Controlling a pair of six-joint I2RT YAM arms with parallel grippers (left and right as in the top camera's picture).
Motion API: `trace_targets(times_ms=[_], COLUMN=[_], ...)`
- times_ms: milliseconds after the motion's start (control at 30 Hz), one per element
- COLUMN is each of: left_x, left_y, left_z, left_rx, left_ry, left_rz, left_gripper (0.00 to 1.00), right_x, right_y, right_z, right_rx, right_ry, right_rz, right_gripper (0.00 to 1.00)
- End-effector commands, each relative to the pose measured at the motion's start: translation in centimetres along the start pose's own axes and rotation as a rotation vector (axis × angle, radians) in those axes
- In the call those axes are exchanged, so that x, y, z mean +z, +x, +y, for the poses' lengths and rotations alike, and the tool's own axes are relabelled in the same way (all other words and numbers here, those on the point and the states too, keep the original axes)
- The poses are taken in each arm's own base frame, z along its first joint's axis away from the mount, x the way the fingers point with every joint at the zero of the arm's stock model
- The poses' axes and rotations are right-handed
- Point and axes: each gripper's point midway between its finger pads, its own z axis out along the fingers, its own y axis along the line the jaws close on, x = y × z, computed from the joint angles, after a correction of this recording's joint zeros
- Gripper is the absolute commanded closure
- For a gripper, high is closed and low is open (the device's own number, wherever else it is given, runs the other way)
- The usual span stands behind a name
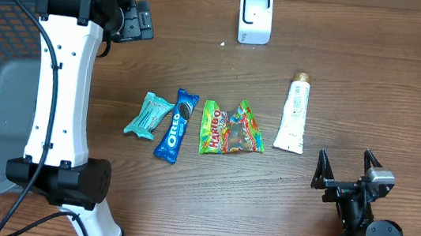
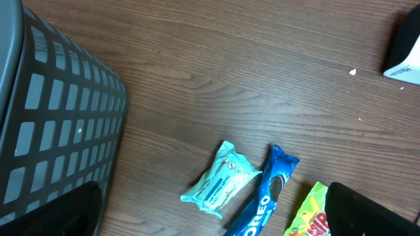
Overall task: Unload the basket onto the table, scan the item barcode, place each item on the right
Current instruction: 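Reach the right gripper to the white bottle and grasp it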
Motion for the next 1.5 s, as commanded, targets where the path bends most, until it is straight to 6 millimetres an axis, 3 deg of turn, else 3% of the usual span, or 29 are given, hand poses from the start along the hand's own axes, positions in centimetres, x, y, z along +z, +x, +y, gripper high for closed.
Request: trace_targets(times_ms=[0, 233, 300, 600, 833, 1167, 1367, 1467], left_x=[0.1, 0.1, 0.1, 0.1, 0.1, 0.1, 0.1, 0.1], left_y=[-0.1, -0.1, -0.1, -0.1, -0.1, -0.1, -0.1, -0.1], left_z=[0.5, 0.5, 0.5, 0.5, 0.5, 0.5, 0.5, 0.5], left_rx=[0.011, 0.011, 0.011, 0.011, 0.011, 0.011, 0.011, 0.011], left_ry=[-0.018, -0.018, -0.018, -0.018, -0.018, -0.018, -0.018, -0.018], left_rz=[-0.005, -0.005, -0.005, -0.005, -0.005, -0.005, -0.005, -0.005], left_gripper=[0.0, 0.01, 0.0, 0.0, 0.01, 0.0, 0.0, 0.0], right_x=[0.0, 0.0, 0.0, -1.1, -1.2, 3.9, 8.0, 10.3], right_y=[0.1, 0.1, -0.8, -5.8, -11.8, -16.4, -15.3, -13.4], right_z=[0.2, 0.0, 0.1, 3.1, 5.9, 7.0, 6.5, 6.7], right_rx=[-0.001, -0.001, 0.004, -0.008, -0.015, 0.038, -0.038, -0.023], right_ry=[-0.01, 0.0, -0.002, -0.154, -0.253, -0.211, -0.18, -0.203], right_rz=[-0.005, -0.008, -0.045, -0.165, -0.082, 0.356, 0.555, 0.609], right_gripper=[0.0, 0.0, 0.0, 0.0, 0.0, 0.0, 0.0, 0.04])
